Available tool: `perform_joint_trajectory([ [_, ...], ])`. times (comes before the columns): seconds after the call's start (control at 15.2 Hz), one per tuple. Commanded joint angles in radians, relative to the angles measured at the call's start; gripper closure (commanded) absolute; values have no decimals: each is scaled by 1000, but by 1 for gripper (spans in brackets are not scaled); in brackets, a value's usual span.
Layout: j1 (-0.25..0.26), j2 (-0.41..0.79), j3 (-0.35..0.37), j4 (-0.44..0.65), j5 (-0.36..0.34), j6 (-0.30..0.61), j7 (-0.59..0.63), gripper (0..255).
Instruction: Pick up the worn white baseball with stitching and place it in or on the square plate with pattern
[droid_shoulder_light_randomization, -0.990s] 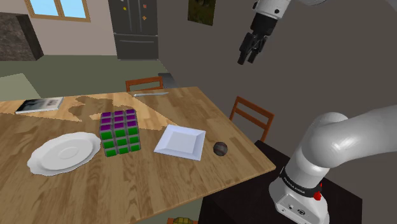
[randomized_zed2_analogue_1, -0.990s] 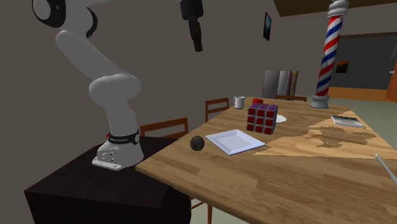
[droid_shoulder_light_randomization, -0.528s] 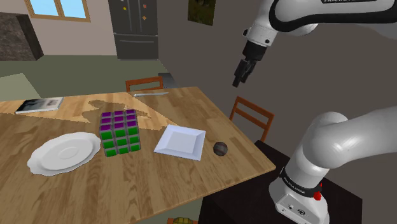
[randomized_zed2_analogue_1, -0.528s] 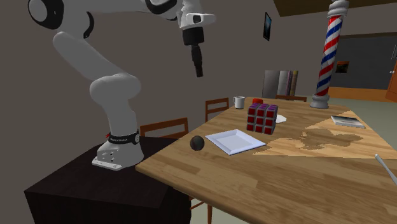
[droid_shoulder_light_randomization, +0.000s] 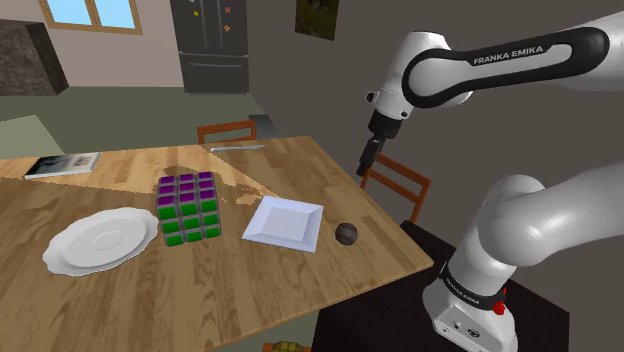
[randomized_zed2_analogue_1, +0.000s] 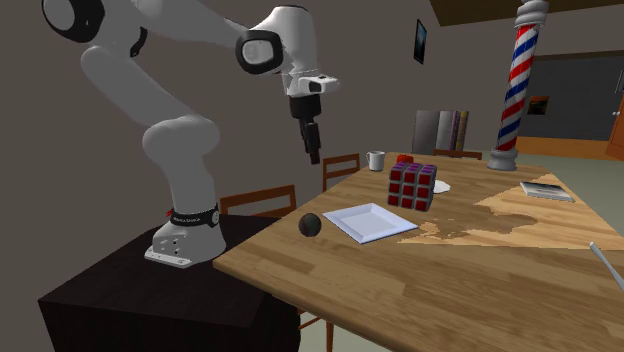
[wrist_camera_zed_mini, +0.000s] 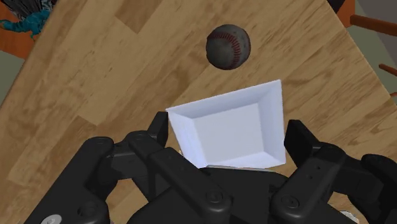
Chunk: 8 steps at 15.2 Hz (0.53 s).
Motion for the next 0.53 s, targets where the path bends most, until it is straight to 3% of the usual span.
perform_joint_trajectory([
  [0.0,14,18,-12,-56,5,68,-39,0],
  [0.46,94,186,-63,-196,52,344,-182,0],
])
